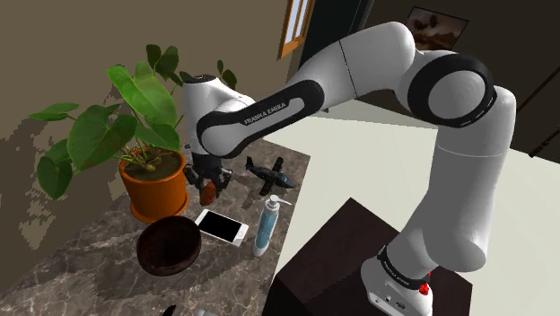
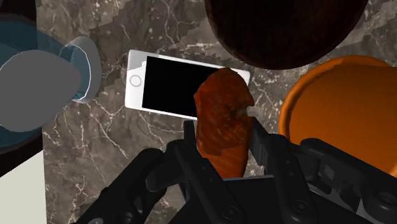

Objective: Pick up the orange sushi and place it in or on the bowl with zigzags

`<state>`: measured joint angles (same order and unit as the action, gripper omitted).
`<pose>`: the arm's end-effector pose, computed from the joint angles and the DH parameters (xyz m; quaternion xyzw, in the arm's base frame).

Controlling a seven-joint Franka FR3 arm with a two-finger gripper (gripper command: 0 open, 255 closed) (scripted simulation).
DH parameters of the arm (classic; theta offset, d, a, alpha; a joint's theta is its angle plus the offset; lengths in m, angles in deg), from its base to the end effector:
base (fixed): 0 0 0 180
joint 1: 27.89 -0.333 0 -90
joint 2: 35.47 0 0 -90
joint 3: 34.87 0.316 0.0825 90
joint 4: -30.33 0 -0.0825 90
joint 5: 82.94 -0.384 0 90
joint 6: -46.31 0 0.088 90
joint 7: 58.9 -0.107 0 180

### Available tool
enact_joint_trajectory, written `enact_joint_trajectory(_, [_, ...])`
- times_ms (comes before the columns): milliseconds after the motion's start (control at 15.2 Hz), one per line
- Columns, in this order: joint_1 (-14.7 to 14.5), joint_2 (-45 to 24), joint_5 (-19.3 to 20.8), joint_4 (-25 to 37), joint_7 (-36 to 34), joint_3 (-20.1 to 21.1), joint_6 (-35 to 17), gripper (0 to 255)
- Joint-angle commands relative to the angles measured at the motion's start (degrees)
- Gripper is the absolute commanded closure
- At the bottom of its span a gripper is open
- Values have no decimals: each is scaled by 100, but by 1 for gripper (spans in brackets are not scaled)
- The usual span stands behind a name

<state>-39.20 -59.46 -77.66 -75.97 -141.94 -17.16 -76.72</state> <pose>0.5535 0.2898 0.2965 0.8974 -0.4374 -0.0502 0.0292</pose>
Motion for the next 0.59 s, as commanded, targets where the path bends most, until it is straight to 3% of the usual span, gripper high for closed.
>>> enact_joint_trajectory(0, [-204,-169,45,257,-260,52,91,255])
enact_joint_trajectory(528, [-1124,-1111,278,1719,-1216,169,614,255])
